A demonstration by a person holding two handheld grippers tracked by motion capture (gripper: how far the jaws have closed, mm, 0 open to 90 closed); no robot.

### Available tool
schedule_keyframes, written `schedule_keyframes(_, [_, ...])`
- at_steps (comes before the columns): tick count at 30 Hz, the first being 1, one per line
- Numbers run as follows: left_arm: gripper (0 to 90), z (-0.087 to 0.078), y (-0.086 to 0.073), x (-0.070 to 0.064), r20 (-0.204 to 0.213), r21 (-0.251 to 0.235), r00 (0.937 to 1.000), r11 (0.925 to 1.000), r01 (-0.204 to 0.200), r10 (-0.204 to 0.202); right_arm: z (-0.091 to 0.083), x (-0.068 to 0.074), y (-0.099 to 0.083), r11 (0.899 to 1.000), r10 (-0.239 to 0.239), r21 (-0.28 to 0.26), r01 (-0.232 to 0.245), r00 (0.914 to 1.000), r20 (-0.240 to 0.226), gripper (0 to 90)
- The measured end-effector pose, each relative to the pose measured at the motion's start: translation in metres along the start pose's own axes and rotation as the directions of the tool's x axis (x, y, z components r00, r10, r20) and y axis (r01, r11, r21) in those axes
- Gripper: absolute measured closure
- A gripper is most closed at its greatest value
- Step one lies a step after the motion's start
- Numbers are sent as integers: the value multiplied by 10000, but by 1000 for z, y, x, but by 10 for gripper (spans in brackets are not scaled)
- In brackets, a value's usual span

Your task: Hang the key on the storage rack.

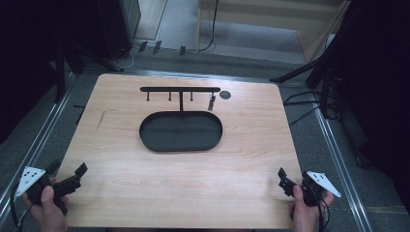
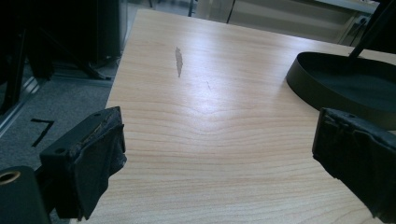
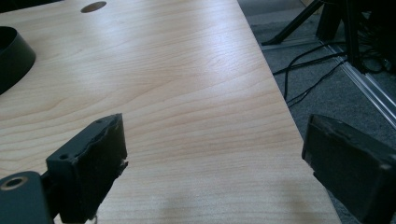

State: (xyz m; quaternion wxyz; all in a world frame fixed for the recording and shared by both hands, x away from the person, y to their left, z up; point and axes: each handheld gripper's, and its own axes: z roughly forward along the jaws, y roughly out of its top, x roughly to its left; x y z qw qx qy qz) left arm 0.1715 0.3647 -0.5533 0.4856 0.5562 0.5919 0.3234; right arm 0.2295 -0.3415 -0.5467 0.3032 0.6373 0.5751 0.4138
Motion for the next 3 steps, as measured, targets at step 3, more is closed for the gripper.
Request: schedule_keyframes(3, [30,0,0,0,-1,-10,10000,10000,-5,5,0,1,0,9999,-104,-10,104,9999,44,67])
